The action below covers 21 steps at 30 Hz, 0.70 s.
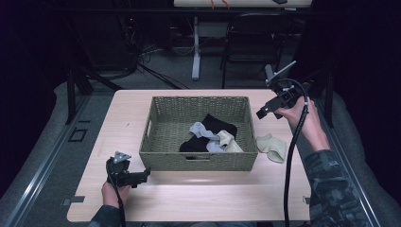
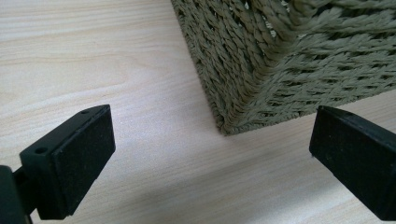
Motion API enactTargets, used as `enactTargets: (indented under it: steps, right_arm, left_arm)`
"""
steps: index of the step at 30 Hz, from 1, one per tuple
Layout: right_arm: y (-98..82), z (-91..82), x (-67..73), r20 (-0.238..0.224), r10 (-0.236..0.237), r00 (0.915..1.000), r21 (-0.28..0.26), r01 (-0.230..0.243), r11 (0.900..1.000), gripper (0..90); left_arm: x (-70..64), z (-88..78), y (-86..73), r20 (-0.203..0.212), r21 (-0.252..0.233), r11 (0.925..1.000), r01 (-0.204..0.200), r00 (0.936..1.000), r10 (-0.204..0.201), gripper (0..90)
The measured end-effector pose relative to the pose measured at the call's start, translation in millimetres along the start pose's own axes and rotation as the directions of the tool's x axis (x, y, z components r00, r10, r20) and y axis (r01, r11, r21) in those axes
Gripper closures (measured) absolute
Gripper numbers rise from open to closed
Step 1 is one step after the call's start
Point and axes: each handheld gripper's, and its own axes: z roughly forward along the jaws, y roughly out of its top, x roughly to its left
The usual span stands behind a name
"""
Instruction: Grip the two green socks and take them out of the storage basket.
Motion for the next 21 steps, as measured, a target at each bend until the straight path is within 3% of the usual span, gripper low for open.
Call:
enactTargets:
  steps: [9,21]
  right_arm:
    - [26.5,3.3,31.0,-0.007,-0.084,0.9964,0.018,0.084,0.996,3.8]
    - [43.4,29.7,63.4,-0.049,-0.136,0.9895,0.032,0.138,0.99,5.8]
  left_arm:
    - [0.4,0.1,-0.1,0.004,-0.004,1.0,0.001,1.0,-0.001,0.1]
    - [0.6,-0.3,-0.1,0.003,-0.009,0.9999,0.004,1.0,-0.004,0.1]
